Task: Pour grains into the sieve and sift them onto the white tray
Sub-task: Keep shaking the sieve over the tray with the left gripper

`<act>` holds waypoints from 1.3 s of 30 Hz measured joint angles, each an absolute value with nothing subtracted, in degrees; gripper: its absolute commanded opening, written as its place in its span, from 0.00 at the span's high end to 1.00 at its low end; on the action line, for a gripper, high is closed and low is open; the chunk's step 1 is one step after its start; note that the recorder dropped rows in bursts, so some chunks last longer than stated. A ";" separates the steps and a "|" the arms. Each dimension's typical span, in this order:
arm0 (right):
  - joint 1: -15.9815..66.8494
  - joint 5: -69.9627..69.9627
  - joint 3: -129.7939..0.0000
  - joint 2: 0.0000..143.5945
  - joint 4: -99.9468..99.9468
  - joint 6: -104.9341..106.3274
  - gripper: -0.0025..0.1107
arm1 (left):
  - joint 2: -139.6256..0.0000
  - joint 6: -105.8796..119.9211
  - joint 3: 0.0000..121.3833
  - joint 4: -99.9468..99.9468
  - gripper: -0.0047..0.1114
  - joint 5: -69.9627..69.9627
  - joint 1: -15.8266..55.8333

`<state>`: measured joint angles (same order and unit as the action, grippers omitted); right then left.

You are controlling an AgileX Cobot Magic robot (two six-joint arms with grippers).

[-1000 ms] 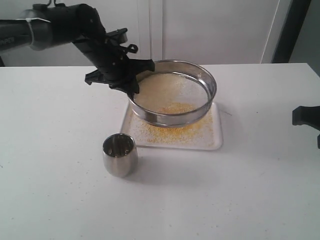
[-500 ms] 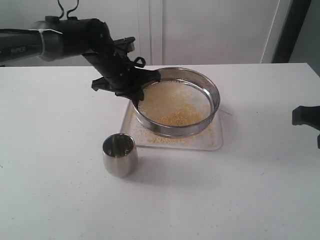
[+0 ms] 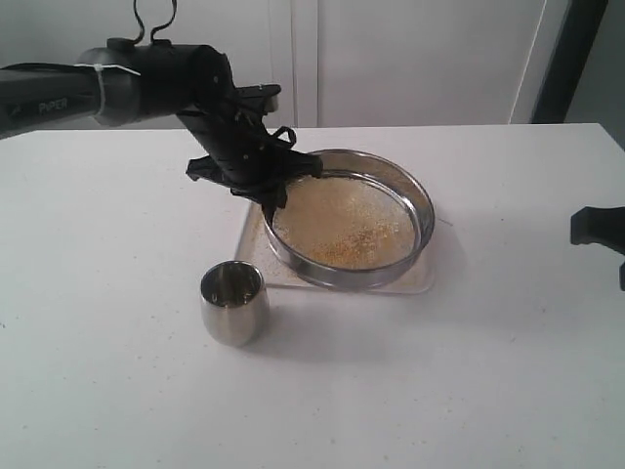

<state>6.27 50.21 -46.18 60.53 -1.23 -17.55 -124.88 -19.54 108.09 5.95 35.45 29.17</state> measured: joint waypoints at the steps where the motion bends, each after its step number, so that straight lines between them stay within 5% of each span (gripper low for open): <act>1: 6.27 50.21 -46.18 60.53 -1.23 -17.55 0.98 | -124.62 -20.45 108.21 6.35 0.96 35.23 28.50; 39: 6.27 50.21 -46.18 60.53 -1.23 -17.76 0.98 | -124.59 -13.19 116.08 0.00 0.96 36.52 30.11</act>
